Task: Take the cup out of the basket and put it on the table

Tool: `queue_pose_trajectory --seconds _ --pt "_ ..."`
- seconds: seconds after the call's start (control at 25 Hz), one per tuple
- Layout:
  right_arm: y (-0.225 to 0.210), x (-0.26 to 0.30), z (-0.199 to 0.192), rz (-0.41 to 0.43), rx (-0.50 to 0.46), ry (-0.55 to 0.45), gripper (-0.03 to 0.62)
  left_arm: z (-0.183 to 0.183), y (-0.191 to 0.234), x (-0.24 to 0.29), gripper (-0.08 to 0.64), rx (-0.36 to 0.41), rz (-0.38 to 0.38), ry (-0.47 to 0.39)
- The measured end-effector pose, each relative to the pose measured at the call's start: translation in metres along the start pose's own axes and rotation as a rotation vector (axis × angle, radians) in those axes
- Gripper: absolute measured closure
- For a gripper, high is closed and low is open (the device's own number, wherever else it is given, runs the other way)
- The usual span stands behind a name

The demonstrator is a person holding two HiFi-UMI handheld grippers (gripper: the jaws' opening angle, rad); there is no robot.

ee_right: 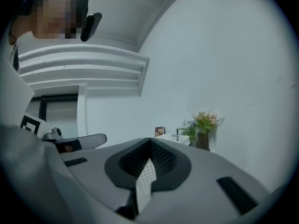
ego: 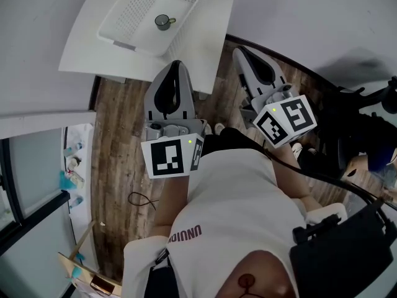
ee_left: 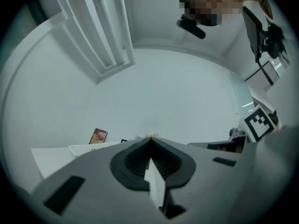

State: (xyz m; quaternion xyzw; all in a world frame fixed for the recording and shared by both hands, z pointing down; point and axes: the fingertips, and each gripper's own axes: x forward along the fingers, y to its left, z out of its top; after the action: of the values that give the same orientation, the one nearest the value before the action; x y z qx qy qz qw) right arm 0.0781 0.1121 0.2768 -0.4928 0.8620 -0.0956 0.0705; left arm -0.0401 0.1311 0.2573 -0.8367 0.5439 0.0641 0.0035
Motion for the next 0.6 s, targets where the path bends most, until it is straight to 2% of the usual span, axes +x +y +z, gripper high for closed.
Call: queue_pose_trajectory --seconds 0.44,0.6 --pt "0.006 0.005 0.002 -0.013 -0.009 -0.023 0.574 0.003 0.007 -0.004 0.548 0.012 -0.016 -0.015" --pt "0.005 0.013 0.004 -0.004 -0.023 -0.037 0.574 0.002 0.014 -0.005 0.548 0.018 0.01 -0.026"
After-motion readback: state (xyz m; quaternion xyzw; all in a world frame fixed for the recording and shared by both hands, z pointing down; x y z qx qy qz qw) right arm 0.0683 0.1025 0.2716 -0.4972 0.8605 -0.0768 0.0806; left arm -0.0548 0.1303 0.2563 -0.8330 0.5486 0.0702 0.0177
